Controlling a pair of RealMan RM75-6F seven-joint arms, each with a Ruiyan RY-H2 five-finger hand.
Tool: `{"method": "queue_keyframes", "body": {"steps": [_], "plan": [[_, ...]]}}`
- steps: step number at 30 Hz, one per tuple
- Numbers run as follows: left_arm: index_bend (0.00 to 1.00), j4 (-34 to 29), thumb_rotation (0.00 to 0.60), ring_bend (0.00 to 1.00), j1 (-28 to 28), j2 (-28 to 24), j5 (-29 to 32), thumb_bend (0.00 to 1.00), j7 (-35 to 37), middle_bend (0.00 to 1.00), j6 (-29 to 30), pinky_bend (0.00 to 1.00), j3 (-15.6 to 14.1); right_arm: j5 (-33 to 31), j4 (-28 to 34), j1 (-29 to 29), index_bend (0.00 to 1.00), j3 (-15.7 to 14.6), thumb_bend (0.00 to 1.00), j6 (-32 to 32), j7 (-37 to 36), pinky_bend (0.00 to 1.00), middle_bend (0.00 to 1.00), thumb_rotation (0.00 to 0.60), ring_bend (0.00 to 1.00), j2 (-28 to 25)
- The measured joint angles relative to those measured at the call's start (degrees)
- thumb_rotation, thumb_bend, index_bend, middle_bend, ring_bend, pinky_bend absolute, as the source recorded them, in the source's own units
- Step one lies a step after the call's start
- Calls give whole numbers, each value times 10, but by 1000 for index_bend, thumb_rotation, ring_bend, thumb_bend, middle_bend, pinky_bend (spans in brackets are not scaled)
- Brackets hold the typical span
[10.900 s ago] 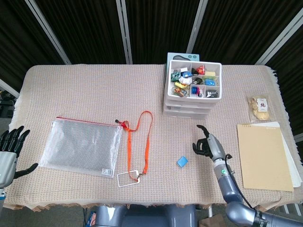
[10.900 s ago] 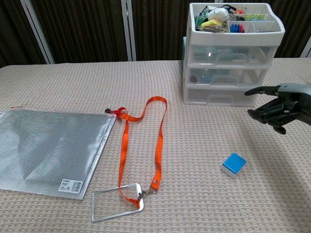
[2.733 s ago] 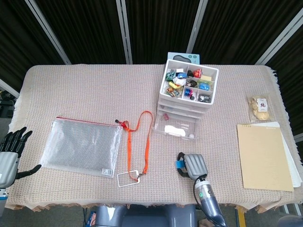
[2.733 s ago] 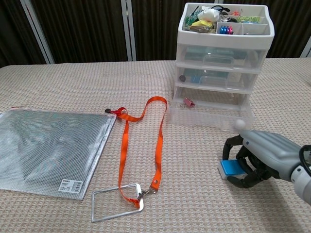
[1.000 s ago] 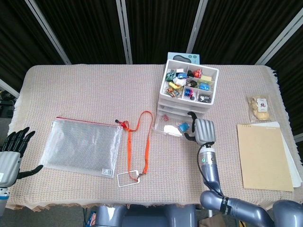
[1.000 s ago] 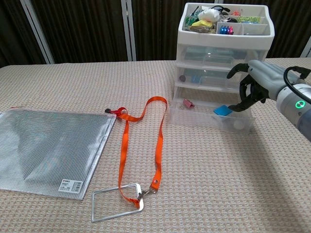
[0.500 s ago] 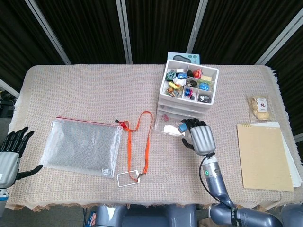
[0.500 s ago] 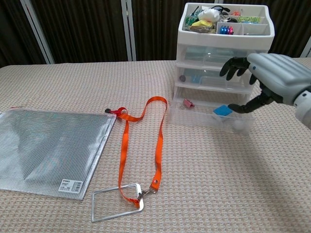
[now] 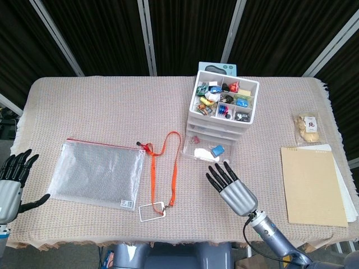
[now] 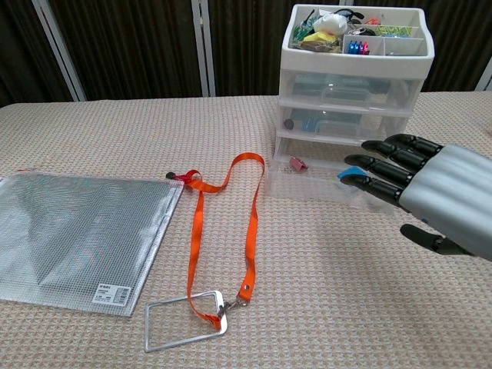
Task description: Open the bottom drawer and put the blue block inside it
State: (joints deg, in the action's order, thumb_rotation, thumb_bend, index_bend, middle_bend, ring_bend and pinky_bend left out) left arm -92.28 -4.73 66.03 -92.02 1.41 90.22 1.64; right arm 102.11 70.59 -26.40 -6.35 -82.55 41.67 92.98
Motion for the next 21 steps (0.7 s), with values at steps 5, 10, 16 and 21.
{"method": "queue_keyframes", "body": {"steps": [5,10,16,21], "plan": [[77,2,600,0,0,1,0,120,0,0,0,0,1,23,-40,-2,136,-2,329,16,88,109,39,600,0,14],[77,3,600,0,-1,1,2,120,1,0,-1,0,1,33,-84,-12,160,8,330,49,149,105,48,600,0,31],[78,2,600,0,-2,1,3,118,2,0,-3,0,2,32,-111,-26,182,24,330,79,186,105,64,600,0,43],[78,2,600,0,-2,1,5,119,2,0,-4,0,2,31,-125,-34,193,29,330,100,206,105,67,600,0,49]]}}
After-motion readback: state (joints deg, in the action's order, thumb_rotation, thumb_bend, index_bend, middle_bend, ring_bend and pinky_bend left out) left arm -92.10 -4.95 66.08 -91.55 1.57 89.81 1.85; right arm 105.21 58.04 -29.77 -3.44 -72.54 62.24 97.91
